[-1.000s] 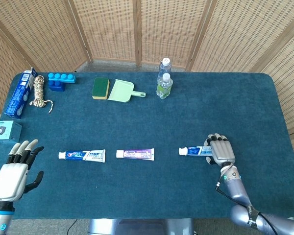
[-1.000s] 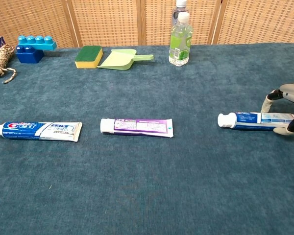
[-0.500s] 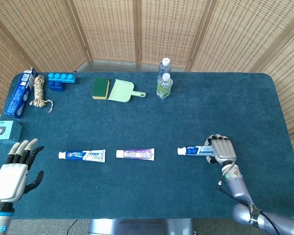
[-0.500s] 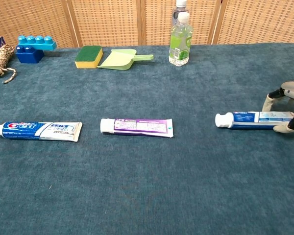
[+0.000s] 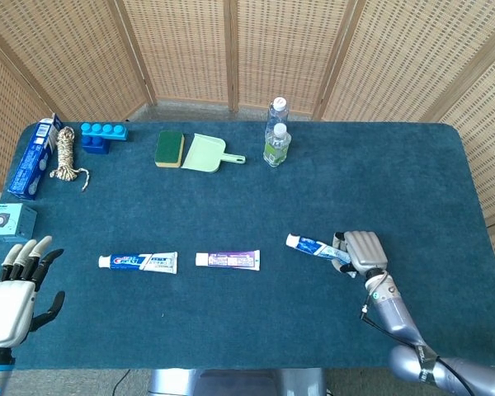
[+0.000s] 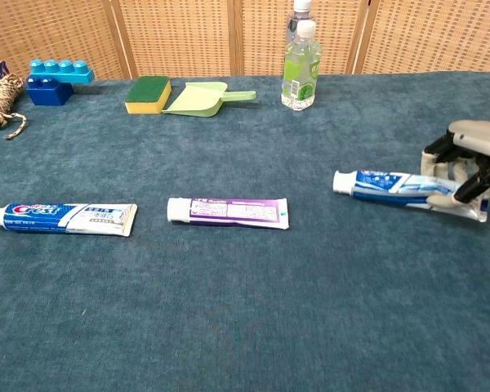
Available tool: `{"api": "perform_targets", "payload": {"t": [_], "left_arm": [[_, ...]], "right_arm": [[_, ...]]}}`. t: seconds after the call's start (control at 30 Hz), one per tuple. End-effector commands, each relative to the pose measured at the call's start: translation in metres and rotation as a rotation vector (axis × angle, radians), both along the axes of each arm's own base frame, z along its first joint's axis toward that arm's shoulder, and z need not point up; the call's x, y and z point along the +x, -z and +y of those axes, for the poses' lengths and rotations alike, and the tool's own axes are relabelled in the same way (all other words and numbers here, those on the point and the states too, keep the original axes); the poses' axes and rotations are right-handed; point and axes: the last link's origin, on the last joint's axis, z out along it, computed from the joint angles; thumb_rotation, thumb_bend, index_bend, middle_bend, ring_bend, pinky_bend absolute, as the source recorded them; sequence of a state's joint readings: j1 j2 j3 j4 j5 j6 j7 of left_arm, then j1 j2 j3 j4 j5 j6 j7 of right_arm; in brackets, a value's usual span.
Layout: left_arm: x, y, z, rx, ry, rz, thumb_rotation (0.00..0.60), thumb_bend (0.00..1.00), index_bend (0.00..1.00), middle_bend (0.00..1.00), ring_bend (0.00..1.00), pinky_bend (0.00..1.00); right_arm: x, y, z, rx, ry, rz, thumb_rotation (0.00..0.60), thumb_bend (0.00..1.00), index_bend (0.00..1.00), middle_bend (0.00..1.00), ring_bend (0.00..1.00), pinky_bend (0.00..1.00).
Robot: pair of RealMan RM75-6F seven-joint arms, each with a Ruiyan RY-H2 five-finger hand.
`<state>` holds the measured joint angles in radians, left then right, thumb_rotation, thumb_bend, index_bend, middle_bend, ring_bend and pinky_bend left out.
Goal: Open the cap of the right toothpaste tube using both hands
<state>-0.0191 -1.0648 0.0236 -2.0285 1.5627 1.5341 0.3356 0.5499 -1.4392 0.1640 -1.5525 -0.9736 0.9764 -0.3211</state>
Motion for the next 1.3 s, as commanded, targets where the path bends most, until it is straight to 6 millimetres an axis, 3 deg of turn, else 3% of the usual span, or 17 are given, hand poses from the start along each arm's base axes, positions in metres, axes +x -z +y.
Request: {"api": "perform_targets", "payload": {"t": [0.03,0.3,0.6,0.97,1.3], "left_arm": [[0.0,0.002,-0.001,-0.011,0.001,-0.004,0.6,0.37,0.15,0.07,0.0,0.0],[0.005,0.008,0.007,-0.052,0.021,0.001,0.6,0.37,0.15,0.08,0.0,0.0],[0.022,0.018,0.032,-0.112,0.094,0.017,0.6,0.37,0.16,0.11,0.03,0.06],[0.066,0.048,0.084,-0.26,0.275,-0.014,0.6,0.37,0.21,0.12,0.06,0.1],[0.096,0.075,0.102,-0.327,0.341,-0.042,0.6,0.37,0.23,0.13,0.07,0.15]], "right_arm": [[0.007,-0.01,0.006,0.008,0.0,-0.08,0.6,0.47,0.95,0.69,0.62,0.72],[0.015,-0.026,0.02,0.088,0.039,-0.289,0.6,0.47,0.95,0.7,0.64,0.74],[0.024,-0.034,0.034,0.164,0.051,-0.421,0.6,0.47,0.96,0.72,0.67,0.76],[0.048,-0.024,0.051,0.24,0.02,-0.505,0.6,0.48,0.96,0.72,0.68,0.77],[0.061,-0.017,0.058,0.269,0.001,-0.529,0.6,0.48,0.96,0.72,0.69,0.77]]}}
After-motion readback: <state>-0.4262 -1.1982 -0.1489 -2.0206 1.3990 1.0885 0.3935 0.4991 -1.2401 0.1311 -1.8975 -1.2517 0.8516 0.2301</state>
